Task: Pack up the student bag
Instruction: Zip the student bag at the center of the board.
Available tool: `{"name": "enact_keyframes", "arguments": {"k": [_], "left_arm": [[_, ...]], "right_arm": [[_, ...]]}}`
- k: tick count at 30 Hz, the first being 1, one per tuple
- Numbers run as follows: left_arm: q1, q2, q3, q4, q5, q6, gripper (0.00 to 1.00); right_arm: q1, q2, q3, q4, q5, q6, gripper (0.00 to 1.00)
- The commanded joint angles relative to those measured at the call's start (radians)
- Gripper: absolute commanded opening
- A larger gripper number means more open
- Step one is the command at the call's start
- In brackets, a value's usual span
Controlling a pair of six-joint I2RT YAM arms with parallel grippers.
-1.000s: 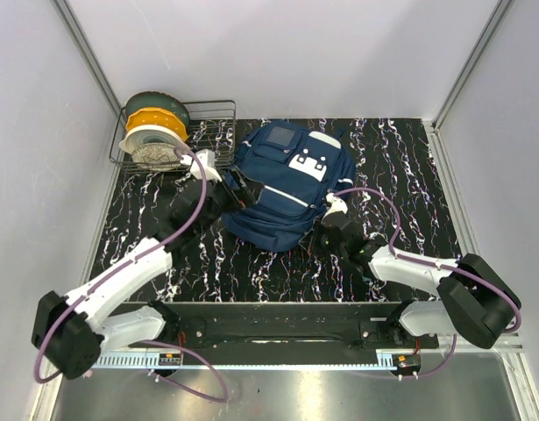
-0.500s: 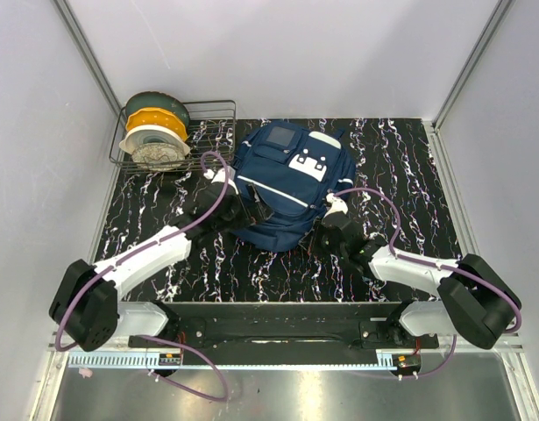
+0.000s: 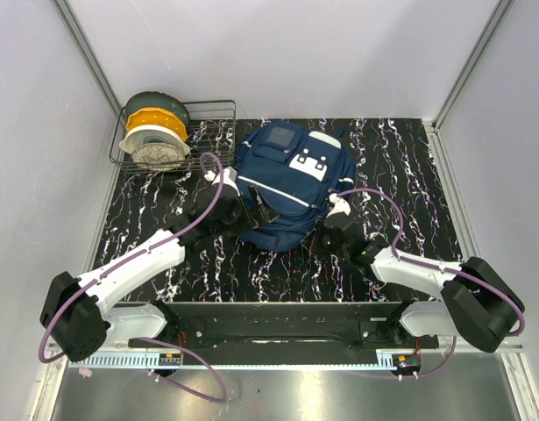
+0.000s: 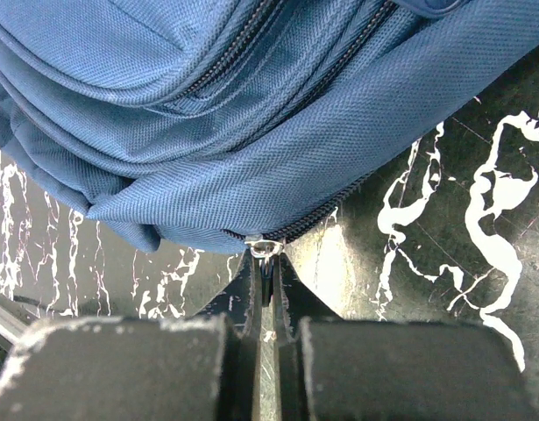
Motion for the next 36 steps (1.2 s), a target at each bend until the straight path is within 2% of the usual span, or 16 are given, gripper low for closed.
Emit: {"name": "enact_keyframes", "arguments": {"k": [1,9,12,20,28,32,33,35,36], "left_arm": [[-0.009,-0.003,0.048,-0.012,0.007,-0.038,0.97],[-0.008,0.124,-0.018,0.145,0.138,-0.093,0.93],[-0.009,0.161,-0.007,0.159,0.173,-0.097,0.9],[0.004,0.222,0.027,0.156,0.132,-0.108,0.9],[0.06,0.298,0.074,0.195,0.156,-0.116,0.88],[0.074,0.301,0.062,0.209,0.158,-0.107,0.74],[0.078,0.301,0.058,0.21,0.158,-0.107,0.62],[0.09,0.296,0.041,0.215,0.159,-0.101,0.51],[0.095,0.289,0.035,0.216,0.155,-0.098,0.42]], "right_arm": [[-0.003,-0.033,-0.002,0.026,0.052,0.025,0.0],[-0.003,-0.056,-0.002,0.023,0.062,0.02,0.0],[-0.003,-0.058,-0.002,0.02,0.061,0.02,0.0],[-0.003,-0.067,0.0,0.02,0.052,0.02,0.0],[-0.003,-0.092,-0.022,0.013,0.027,-0.026,0.0],[-0.004,-0.099,-0.034,0.02,0.018,-0.035,0.0],[-0.003,-0.099,-0.038,0.025,0.018,-0.035,0.0],[-0.003,-0.096,-0.042,0.032,0.015,-0.038,0.0],[-0.003,-0.096,-0.043,0.032,0.013,-0.039,0.0]]}}
